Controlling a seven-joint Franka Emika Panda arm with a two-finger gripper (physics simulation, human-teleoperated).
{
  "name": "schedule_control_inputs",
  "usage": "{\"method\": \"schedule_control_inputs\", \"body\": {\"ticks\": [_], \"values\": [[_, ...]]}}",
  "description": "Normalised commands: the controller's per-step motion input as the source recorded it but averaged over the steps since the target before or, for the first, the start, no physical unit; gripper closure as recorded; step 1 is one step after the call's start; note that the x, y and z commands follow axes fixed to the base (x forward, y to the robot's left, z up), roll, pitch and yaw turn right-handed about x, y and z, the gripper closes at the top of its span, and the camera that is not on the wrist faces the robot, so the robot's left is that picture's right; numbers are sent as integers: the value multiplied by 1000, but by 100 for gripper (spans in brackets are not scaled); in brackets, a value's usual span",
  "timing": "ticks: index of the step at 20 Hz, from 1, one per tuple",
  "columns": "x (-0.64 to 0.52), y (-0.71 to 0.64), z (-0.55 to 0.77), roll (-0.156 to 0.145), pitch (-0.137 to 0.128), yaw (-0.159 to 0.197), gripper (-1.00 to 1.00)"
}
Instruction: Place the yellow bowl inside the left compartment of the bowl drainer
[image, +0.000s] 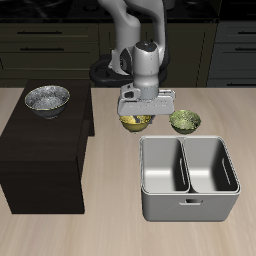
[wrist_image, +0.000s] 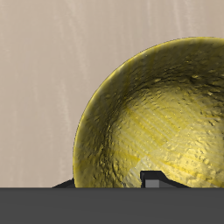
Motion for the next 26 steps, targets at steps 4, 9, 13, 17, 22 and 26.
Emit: {"method": "schedule_control_inputs", "body": {"ticks": [4, 9, 13, 17, 22, 26], "values": [[-17, 53, 173, 24, -33, 20, 100], [20, 95, 291, 29, -45, 14, 100], [54, 152, 493, 37, -85, 20, 100], [83, 81, 408, 16, -62, 15, 100], [183, 93, 546, 29, -52, -18, 100], [158, 201, 656, 40, -77, -7, 100]]}}
